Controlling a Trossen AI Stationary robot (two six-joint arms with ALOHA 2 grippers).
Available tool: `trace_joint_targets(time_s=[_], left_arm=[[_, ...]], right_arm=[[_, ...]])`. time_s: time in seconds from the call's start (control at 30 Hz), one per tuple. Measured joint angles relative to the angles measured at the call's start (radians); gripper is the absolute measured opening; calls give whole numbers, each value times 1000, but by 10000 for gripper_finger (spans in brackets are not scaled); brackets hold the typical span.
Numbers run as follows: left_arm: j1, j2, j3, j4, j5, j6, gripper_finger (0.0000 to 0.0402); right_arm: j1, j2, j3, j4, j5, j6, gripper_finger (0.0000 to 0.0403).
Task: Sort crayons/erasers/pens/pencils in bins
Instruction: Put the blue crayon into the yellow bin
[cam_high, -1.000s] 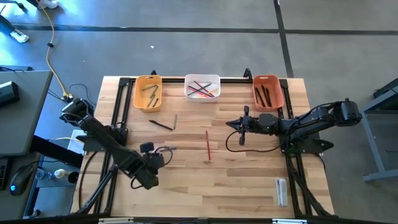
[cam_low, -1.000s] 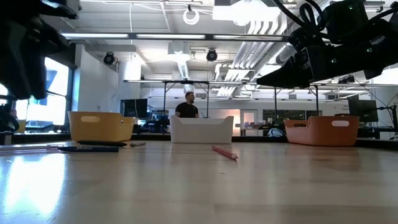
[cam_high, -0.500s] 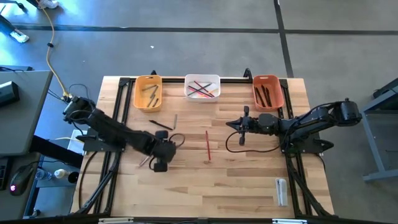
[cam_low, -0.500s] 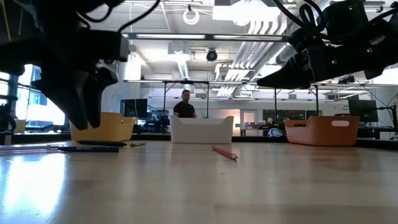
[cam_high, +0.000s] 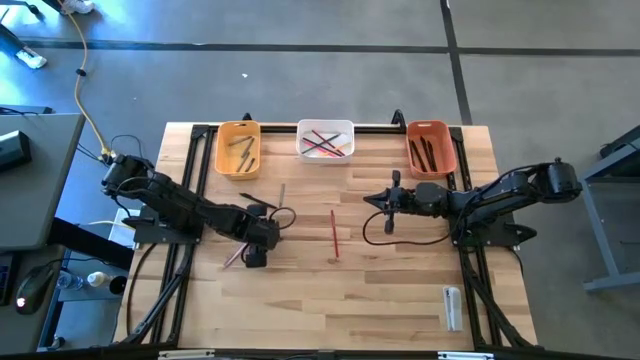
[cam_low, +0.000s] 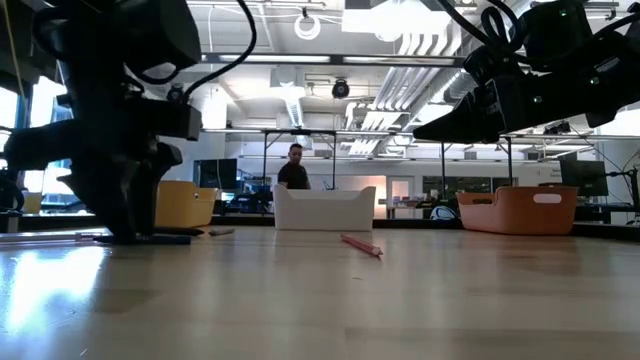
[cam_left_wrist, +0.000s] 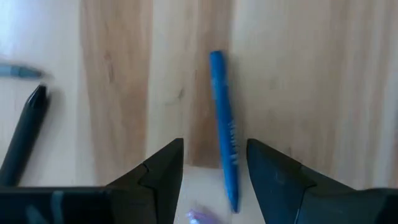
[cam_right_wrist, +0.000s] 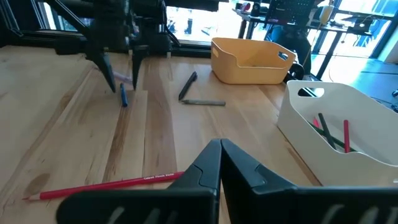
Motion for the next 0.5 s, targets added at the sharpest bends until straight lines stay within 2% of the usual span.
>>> trace_joint_targets(time_s=[0.2,0.5], left_arm=[[10,-3,-26,37,26,8,144],[10,15,-39,50,75,40,45]], right_arm=[[0,0,0,0,-1,0,0],[0,0,0,0,-1,3,0]])
